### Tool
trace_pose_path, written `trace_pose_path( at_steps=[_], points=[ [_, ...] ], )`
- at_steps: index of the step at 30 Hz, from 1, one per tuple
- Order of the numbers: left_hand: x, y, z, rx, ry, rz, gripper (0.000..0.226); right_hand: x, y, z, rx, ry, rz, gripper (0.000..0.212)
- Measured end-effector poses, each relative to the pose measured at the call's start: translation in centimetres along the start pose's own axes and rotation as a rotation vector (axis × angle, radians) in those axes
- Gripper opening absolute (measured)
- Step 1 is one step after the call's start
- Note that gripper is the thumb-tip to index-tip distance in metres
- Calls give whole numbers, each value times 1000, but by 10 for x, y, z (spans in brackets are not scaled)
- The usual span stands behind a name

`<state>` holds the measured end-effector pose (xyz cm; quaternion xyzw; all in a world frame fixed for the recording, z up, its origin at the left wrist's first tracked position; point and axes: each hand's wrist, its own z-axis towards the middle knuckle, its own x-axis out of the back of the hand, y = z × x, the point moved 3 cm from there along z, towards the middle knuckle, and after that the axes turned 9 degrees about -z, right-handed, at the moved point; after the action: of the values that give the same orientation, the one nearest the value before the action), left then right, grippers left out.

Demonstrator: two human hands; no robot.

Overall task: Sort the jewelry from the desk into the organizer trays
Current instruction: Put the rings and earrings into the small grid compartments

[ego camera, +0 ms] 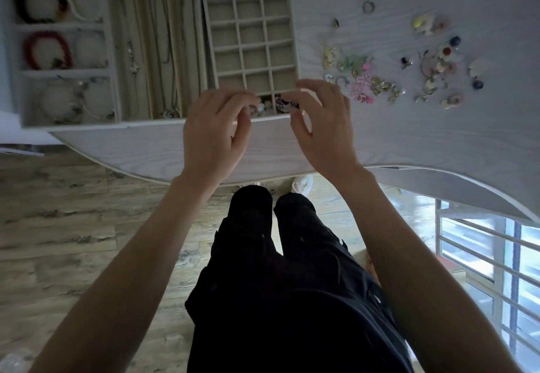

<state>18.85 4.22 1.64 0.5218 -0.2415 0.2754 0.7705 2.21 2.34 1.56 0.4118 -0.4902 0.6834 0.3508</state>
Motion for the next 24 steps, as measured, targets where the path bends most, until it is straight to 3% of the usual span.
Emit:
trace_pose_path(
  at_steps=[3, 5, 8, 11, 14, 24],
  points=[
    [1, 29, 10, 31, 161, -212, 15, 33, 8, -2, -77, 80, 153, 22],
    [-10, 51, 18, 50, 168, -292, 12, 52, 21, -7, -123, 112, 191, 22],
    [-49, 80, 34, 57, -38, -316, 16, 68, 55, -20, -183, 90, 110, 25],
    [-105, 99, 53, 52, -332, -205, 23, 77, 104, -35, -232, 62, -13, 24],
    [-157, 112, 73, 74, -507, -102, 25, 78, 155, -46, -306, 7, -108, 19],
    [-253, 140, 105, 55, -567, 119, 30, 89, 264, -40, -448, -161, -174, 22]
  ],
)
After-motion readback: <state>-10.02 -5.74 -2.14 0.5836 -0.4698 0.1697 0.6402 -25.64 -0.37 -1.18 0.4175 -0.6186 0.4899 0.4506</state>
